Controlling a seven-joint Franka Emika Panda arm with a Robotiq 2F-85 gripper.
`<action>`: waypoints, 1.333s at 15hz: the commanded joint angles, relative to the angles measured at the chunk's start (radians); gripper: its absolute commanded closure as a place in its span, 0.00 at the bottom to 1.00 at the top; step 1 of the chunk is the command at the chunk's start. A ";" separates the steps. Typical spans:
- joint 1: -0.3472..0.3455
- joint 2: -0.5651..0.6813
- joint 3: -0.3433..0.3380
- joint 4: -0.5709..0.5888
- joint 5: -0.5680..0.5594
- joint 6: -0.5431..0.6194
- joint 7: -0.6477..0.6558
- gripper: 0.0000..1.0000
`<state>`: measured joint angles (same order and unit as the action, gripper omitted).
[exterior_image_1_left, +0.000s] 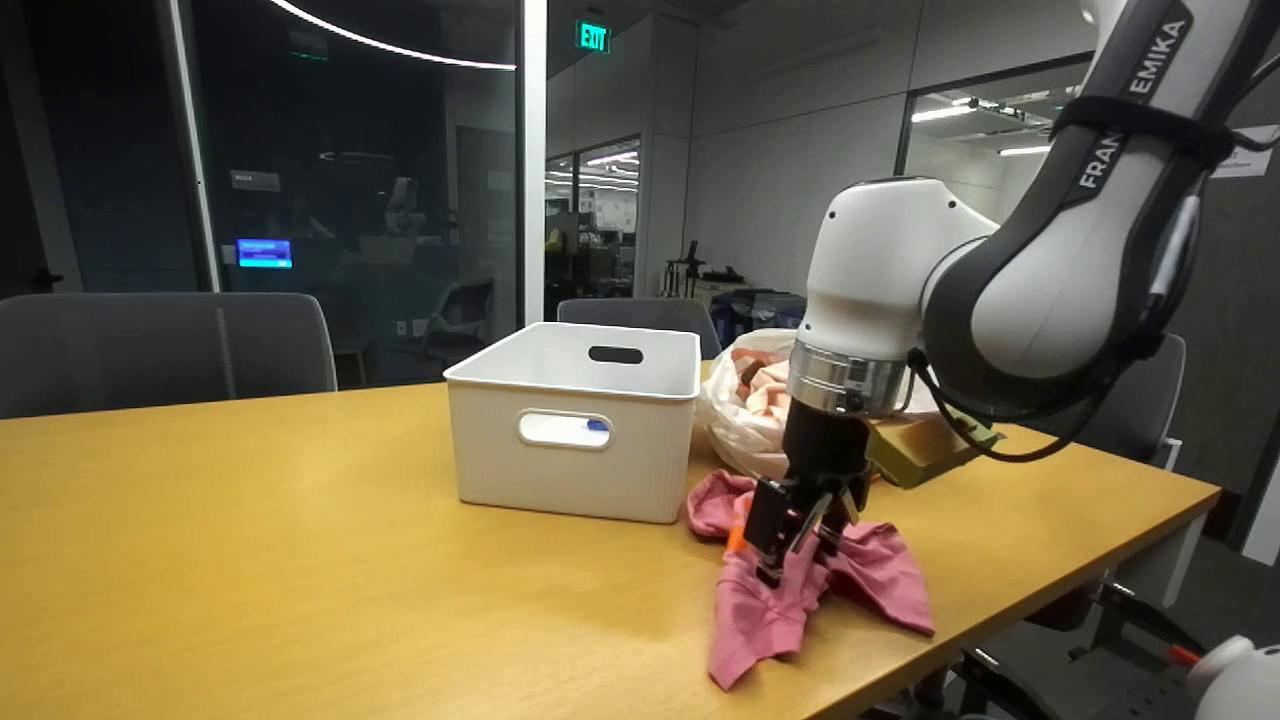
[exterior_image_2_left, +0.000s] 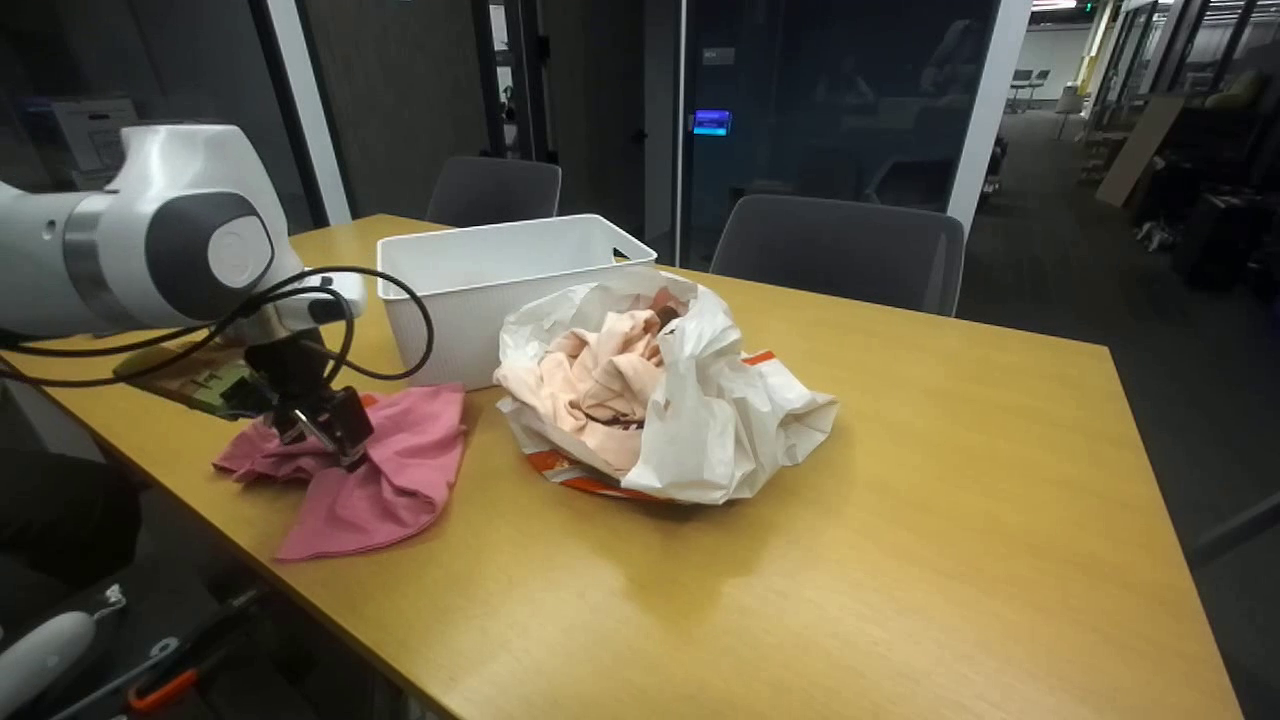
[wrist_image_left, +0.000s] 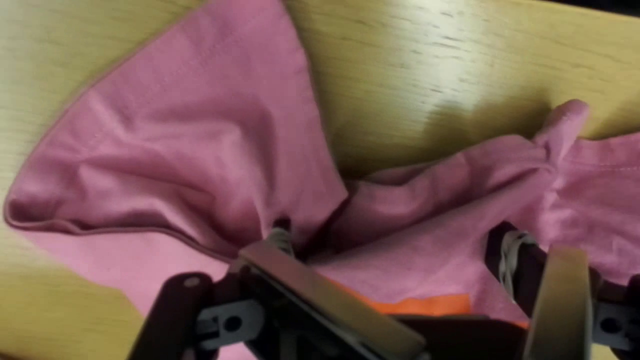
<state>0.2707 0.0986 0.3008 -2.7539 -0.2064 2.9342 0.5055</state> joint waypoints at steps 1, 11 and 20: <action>0.022 0.026 -0.065 0.022 -0.203 -0.013 0.015 0.00; 0.008 0.179 -0.117 0.072 -0.331 0.071 0.050 0.00; 0.034 0.152 -0.168 0.084 -0.344 0.113 0.125 0.72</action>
<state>0.2821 0.2651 0.1660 -2.6750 -0.5333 3.0261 0.5902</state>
